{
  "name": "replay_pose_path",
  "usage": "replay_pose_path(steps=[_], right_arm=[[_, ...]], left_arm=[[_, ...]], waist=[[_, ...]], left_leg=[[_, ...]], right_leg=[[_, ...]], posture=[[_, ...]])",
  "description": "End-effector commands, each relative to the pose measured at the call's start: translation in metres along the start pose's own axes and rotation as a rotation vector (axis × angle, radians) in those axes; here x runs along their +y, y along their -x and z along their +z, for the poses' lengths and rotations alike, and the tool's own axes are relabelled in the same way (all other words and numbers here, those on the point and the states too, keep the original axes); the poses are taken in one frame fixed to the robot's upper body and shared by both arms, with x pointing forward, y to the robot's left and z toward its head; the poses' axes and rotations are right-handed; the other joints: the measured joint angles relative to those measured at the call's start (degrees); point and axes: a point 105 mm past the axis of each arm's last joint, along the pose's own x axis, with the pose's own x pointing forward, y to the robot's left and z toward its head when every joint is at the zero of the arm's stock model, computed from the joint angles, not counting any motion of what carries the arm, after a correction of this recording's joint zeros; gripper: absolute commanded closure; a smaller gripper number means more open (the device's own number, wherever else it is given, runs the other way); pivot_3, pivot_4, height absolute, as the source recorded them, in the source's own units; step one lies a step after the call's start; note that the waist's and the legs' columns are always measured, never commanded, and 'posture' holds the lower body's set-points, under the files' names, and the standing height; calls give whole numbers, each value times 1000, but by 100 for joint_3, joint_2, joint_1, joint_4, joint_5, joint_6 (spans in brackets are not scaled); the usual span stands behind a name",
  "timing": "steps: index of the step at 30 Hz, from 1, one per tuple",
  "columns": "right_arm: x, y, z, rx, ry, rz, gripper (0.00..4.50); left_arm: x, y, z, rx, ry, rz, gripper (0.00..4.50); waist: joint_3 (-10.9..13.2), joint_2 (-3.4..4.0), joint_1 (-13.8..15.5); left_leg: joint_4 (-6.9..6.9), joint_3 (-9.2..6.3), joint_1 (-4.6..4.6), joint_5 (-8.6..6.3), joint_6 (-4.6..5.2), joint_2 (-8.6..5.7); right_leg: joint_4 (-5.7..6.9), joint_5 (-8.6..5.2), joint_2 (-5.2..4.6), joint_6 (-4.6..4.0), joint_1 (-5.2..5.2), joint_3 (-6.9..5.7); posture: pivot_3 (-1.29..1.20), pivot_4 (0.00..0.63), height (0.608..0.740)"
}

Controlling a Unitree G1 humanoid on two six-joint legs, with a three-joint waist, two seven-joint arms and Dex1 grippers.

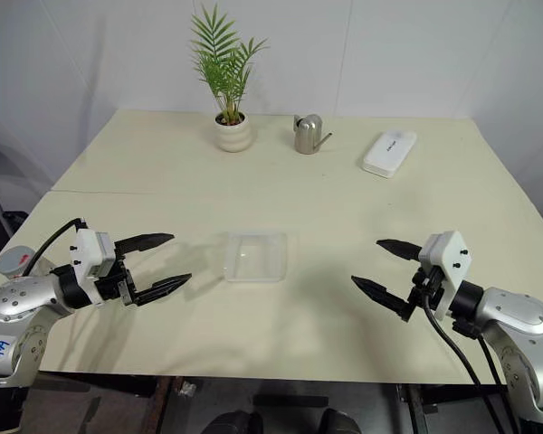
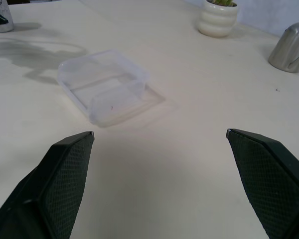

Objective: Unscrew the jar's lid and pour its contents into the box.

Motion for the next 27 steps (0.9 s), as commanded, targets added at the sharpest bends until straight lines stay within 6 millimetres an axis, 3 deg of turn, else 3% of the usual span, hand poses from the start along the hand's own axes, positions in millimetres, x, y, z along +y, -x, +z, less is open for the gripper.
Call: replay_pose_path(steps=[1,5,10,16,19,24,27], right_arm=[[4,-4,9,-28,9,32,0],[6,-14,8,-38,-23,93,0],[10,-34,22,-101,-39,188,0],[29,-64,40,-187,-37,365,0],[37,-79,47,-214,-18,435,0],[42,-98,54,-235,-10,497,0],[45,-106,55,-243,-5,520,0]], left_arm=[[1,8,13,-12,-43,17,33],[-4,24,6,9,-15,123,33],[-16,57,-15,54,44,373,33],[-29,122,-44,107,98,946,33],[-46,138,-62,172,132,1091,33],[-42,176,-77,83,264,1498,33],[-31,174,-79,113,209,1533,33]], waist=[[0,0,-8],[0,-1,-45],[0,-4,-47],[0,-10,-5],[-2,-13,15],[-7,-21,23],[-16,-36,15]], left_leg=[[-1,5,0,0,0,1],[-2,33,-2,-2,1,9],[2,40,-2,-7,4,17],[15,48,-9,-25,10,29],[32,46,-17,-38,13,34],[83,45,-33,-98,27,38],[87,46,-31,-98,24,42]], right_leg=[[2,0,1,0,-4,6],[7,2,6,-4,-22,31],[4,4,8,-7,-25,37],[-7,12,13,-17,-28,41],[-6,13,15,-19,-31,38],[-9,14,14,-18,-33,39],[-2,17,17,-18,-33,39]], posture=[[0,150,740],[0,150,740],[0,150,740],[0,150,740],[0,150,740],[0,150,740],[0,150,740]])
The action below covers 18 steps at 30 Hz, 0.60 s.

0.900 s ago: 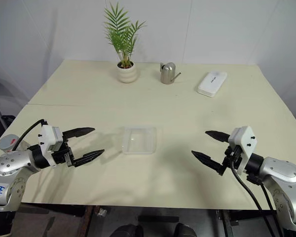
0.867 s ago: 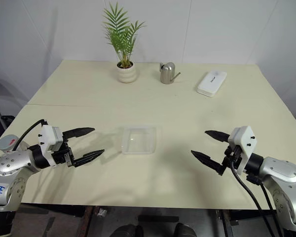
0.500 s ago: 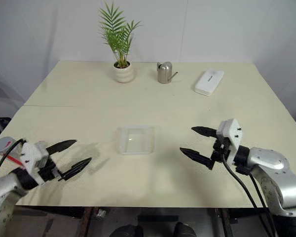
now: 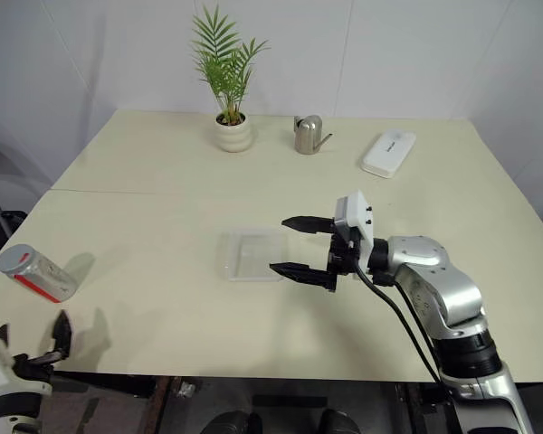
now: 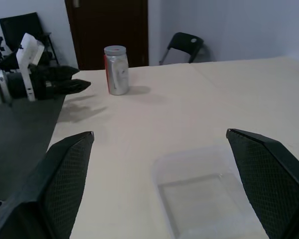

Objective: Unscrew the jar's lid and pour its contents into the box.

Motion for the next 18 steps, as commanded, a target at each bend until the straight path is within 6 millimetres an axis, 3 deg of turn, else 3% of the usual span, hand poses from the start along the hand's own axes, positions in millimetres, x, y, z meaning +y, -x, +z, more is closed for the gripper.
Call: replay_pose_path(steps=[1,8,18], right_arm=[[1,-7,5,-22,32,31,0],[1,-15,0,-28,61,28,0],[0,-17,1,-50,67,-10,0]], left_arm=[[11,-8,8,-42,-45,88,33],[12,-44,20,-106,-55,78,33],[9,-80,29,-142,-53,51,33]], waist=[[-2,-4,3],[-4,-6,-23],[-4,-7,-34]], left_leg=[[-1,1,-1,9,-10,3],[-1,17,-2,22,-1,5],[-1,32,2,12,-10,16]], right_leg=[[8,0,4,-1,1,-2],[9,1,6,-1,-3,0],[9,0,14,-1,-9,-5]], posture=[[0,150,740],[0,150,740],[0,150,740]])
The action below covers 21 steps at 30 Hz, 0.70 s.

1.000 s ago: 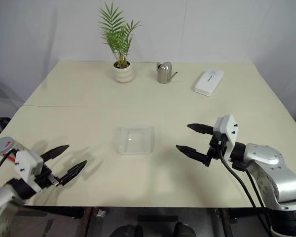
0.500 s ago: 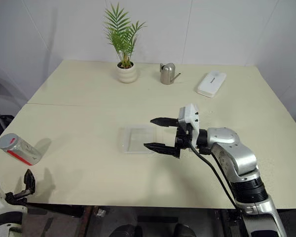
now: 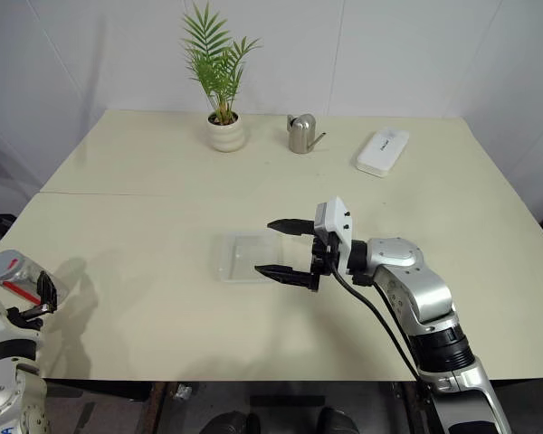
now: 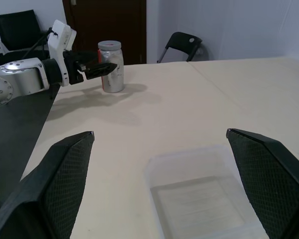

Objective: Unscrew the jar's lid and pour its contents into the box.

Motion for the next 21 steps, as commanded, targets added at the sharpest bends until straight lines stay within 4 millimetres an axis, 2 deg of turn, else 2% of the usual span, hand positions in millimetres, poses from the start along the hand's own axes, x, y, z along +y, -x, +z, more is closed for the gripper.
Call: replay_pose_path(steps=[1,7,15,18,21], right_arm=[[0,0,14,-43,55,-16,0],[-2,0,16,-55,56,-39,0],[-2,2,16,-68,51,-70,0],[-2,3,16,-69,49,-76,0],[-4,5,17,-65,56,-90,0]], left_arm=[[6,-13,9,-37,-24,8,33],[8,-32,6,-28,-49,-4,33],[6,-35,-3,3,-17,-7,2503],[1,-36,-1,-13,10,-25,2553],[-19,-42,16,-70,16,-119,2553]], waist=[[0,0,1],[0,0,-4],[0,0,-13],[0,0,-11],[0,0,4]], left_leg=[[0,0,0,0,0,1],[0,5,2,0,-1,3],[-2,13,3,-6,-4,5],[-2,17,5,-6,-4,5],[-1,19,5,-5,-4,6]], right_leg=[[1,0,0,0,0,0],[3,0,3,0,-2,1],[3,0,4,0,-7,-5],[3,0,3,0,-7,-5],[5,0,3,-1,-7,-4]], posture=[[0,150,740],[0,150,740],[0,150,740],[0,150,740],[0,150,740]])
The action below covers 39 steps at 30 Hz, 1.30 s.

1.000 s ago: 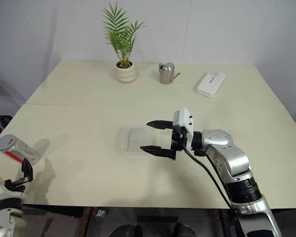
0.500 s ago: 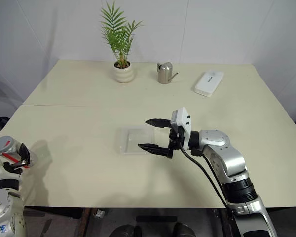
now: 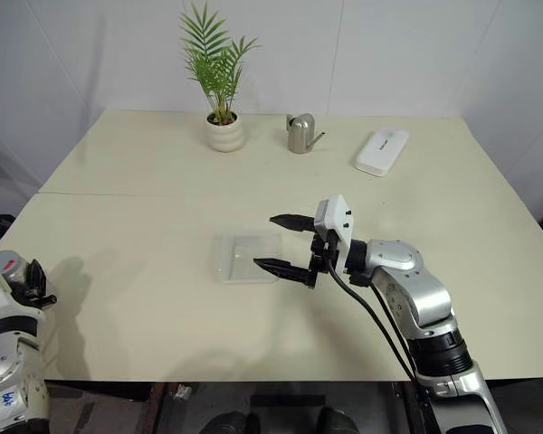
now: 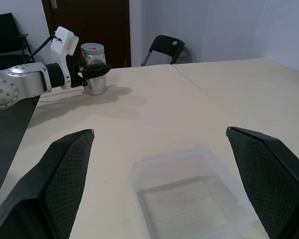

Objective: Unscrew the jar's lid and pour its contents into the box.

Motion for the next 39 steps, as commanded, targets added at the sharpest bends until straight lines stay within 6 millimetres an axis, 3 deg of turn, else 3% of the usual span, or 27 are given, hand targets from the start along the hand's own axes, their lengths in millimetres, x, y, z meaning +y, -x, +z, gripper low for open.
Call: replay_pose_path(steps=[1,3,5,12,17,23,39], right_arm=[[-3,6,17,-46,55,-27,0],[-7,13,20,-36,67,-52,0],[-10,21,22,-24,73,-78,0],[-8,33,36,2,69,-127,0],[-3,17,52,-42,36,-136,0],[6,-3,46,-25,-26,-128,0],[-6,-41,37,23,-63,-112,0]], left_arm=[[-33,-11,39,-131,-7,-168,2553],[-89,-13,70,-211,-57,-457,2553],[-141,-1,84,-233,-81,-741,2553],[-232,42,95,-187,-21,-1314,2553],[-263,61,93,-152,8,-1537,2553],[-286,69,95,-154,31,-1650,2553],[-295,75,88,-142,41,-1698,2553]], waist=[[-1,-1,17],[2,-7,54],[2,-13,94],[-2,1,-117],[-2,1,-152],[-2,1,-117],[-1,2,-121]], left_leg=[[0,-1,0,1,0,0],[3,-4,-3,1,0,0],[10,-12,-12,4,-1,-1],[-1,37,5,-5,4,14],[-1,53,11,-2,-20,38],[9,52,12,10,-25,58],[10,54,7,11,-21,57]], right_leg=[[1,0,0,0,0,0],[4,0,-1,0,-1,-2],[5,2,-1,-3,-1,-9],[-7,6,15,-3,-7,-2],[-16,0,59,-14,-10,1],[-10,15,61,-38,-10,6],[-10,17,61,-40,-14,6]], posture=[[0,150,740],[0,150,740],[0,150,740],[0,150,740],[0,150,740],[0,150,740],[0,150,740]])
